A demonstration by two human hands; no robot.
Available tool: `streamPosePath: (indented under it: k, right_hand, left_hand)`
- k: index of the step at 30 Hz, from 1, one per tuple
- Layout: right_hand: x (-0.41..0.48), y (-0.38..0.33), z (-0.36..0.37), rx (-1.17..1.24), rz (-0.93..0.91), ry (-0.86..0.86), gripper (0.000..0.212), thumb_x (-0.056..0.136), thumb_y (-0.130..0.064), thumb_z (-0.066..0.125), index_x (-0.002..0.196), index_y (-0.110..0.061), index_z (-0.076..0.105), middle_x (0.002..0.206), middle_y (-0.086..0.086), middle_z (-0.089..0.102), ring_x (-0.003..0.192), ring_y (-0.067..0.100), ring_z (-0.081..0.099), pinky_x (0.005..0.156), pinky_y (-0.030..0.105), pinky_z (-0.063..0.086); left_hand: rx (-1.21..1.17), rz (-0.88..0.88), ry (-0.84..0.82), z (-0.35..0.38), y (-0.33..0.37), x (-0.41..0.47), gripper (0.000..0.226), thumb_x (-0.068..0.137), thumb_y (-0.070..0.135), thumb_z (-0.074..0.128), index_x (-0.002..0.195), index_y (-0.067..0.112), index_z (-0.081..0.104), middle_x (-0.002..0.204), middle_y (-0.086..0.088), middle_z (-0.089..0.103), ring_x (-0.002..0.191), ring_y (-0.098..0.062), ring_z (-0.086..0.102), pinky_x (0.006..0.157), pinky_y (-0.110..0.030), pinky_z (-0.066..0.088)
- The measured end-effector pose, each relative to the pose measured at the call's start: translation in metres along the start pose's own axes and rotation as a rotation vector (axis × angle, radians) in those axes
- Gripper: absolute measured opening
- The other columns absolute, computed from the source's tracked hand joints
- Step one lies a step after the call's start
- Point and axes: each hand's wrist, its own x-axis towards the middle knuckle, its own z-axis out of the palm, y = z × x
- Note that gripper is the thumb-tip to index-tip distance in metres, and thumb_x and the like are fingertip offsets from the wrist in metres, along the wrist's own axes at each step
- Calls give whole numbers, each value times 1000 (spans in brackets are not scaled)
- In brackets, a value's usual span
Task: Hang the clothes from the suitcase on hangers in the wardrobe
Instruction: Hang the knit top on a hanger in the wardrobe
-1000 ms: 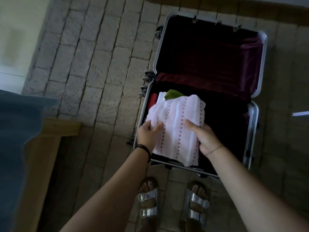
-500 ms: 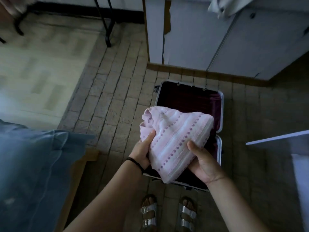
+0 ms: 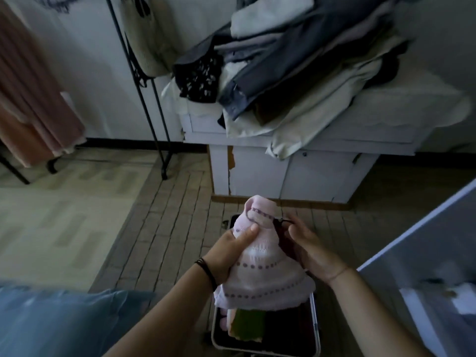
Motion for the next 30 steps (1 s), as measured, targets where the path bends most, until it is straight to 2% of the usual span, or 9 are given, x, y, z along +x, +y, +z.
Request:
streamPosePath:
  k: [3, 5, 8, 11, 17, 20, 22, 26, 30]
  right_hand:
    - [-36, -11, 12, 123, 16, 5, 47, 95, -40, 49, 138, -20, 45, 138, 15, 52, 128, 32, 49, 110, 52, 34]
    - [-62, -17, 14, 184, 62, 57, 44, 99, -39, 38, 130, -12, 54, 129, 16, 59, 120, 30, 56, 106, 47, 39]
    - [-94, -32, 3, 155, -8, 189, 50, 78, -47, 67, 113, -11, 64, 109, 15, 70, 96, 24, 69, 78, 35, 56]
    - [-122, -57, -19, 167, -137, 295, 81, 47, -50, 88, 115, -13, 64, 109, 17, 70, 99, 29, 68, 79, 37, 55]
    - [-188, -128, -73, 182, -552, 416, 66, 64, -40, 81, 118, -6, 62, 115, 18, 67, 105, 29, 65, 77, 35, 56]
    - [-225, -151, -113, 126, -649, 604, 43, 70, -33, 70, 105, -7, 67, 100, 13, 73, 92, 25, 70, 68, 30, 57]
    - [-249, -163, -146, 83, -700, 729, 41, 62, -40, 77, 91, -12, 72, 89, 7, 75, 83, 21, 71, 65, 29, 57]
    - [-298, -183, -212, -15, -758, 936, 67, 39, -63, 85, 90, -21, 75, 97, 6, 74, 93, 20, 69, 82, 36, 54]
    - [-353, -203, -264, -189, -766, 1103, 28, 74, -44, 71, 90, -22, 73, 93, -2, 75, 97, 18, 68, 92, 36, 51]
  left_hand:
    - [-22, 6, -109, 25, 26, -19, 49, 82, 44, 63, 116, 9, 63, 113, -19, 68, 105, -33, 65, 90, -42, 54]
    - [6, 5, -159, 41, 43, -26, 55, 79, 48, 63, 119, 10, 61, 115, -17, 68, 108, -33, 64, 95, -45, 50]
    - [86, 39, -209, 69, 65, -28, 58, 79, 50, 65, 119, 9, 62, 112, -17, 69, 105, -31, 66, 94, -43, 51]
    - [171, 113, -198, 104, 86, -25, 54, 75, 47, 66, 112, 7, 66, 104, -16, 71, 98, -30, 68, 89, -42, 55]
    - [189, 320, -204, 189, 109, 10, 44, 77, 37, 74, 111, 9, 66, 106, -14, 71, 98, -32, 68, 86, -46, 55]
    - [182, 422, -282, 250, 117, 24, 34, 83, 22, 71, 113, 8, 64, 106, -11, 71, 96, -26, 68, 79, -37, 56]
    - [197, 473, -266, 293, 119, 35, 24, 85, 18, 68, 108, 13, 65, 97, -3, 73, 89, -17, 70, 71, -28, 56]
    - [338, 563, -199, 372, 115, 66, 22, 85, 24, 69, 100, 9, 70, 92, -4, 72, 88, -21, 67, 80, -40, 56]
    - [438, 613, -283, 449, 119, 79, 33, 78, 31, 75, 79, 0, 63, 68, -4, 60, 60, -11, 57, 56, -26, 48]
